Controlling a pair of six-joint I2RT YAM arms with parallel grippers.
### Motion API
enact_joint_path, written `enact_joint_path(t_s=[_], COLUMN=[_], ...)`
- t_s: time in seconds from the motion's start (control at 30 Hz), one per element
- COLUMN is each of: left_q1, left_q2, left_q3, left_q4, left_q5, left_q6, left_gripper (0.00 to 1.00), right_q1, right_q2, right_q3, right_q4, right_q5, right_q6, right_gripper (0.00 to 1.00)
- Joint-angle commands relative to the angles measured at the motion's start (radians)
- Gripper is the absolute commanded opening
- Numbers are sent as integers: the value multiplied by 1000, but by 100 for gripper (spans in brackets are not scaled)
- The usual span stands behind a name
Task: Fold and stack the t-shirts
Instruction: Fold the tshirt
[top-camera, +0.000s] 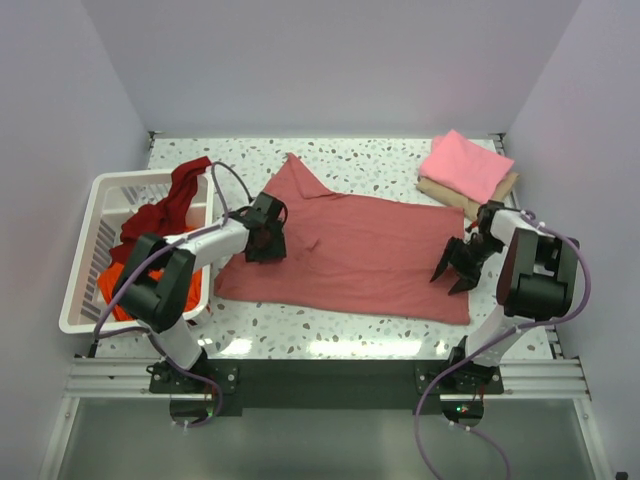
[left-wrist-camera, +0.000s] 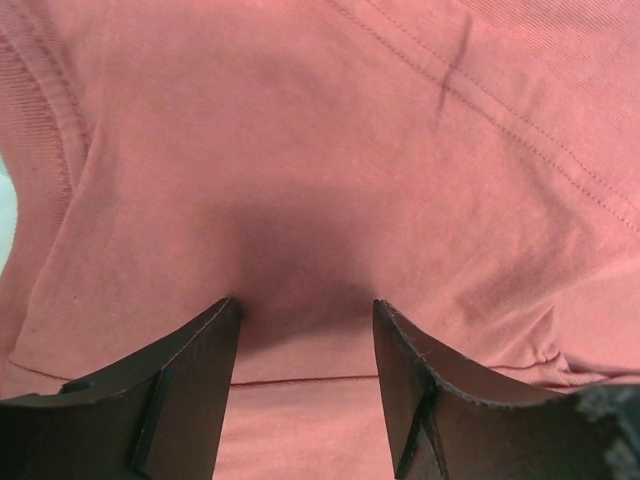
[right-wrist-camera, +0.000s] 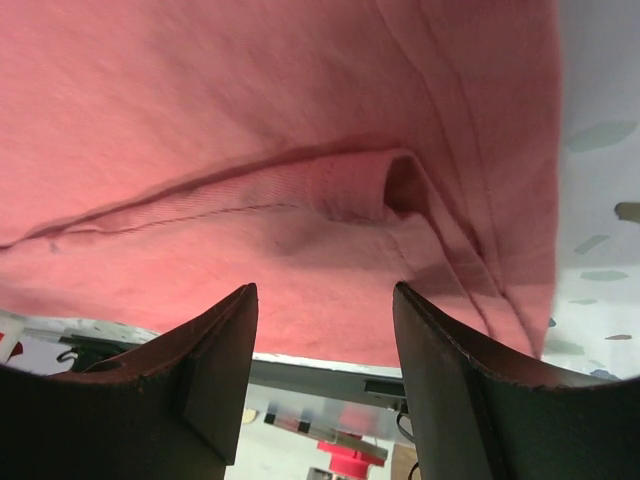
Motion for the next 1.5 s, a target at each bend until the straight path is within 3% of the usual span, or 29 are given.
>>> enact_joint_path(t_s=[0.0,0.33,0.53,0.67,0.87,1.47], left_q1=[-26,-30,-22,-11,12,24], left_q2=[-50,-18,150,284,298,208], left_q3=[33,418,687,828,736,325], left_q4=[-39,-179,-229,-257,-128,38], left_q5=[12,44,58,73,153,158], left_q6=[-28,15,110,170,176,150], left_gripper=[61,80,91,91,91,89], right_q1=[0,2,2,0,0,0], right_q2=[-45,-208,-84,11,80,212], right_q3=[-31,112,282,351,370,207], right_q4=[-2,-102,-43,23,96,110], right_q5=[19,16,-13,-22,-8,160], right_q6=[26,39,35,34,31,16], right_gripper=[60,61,61,61,61,60])
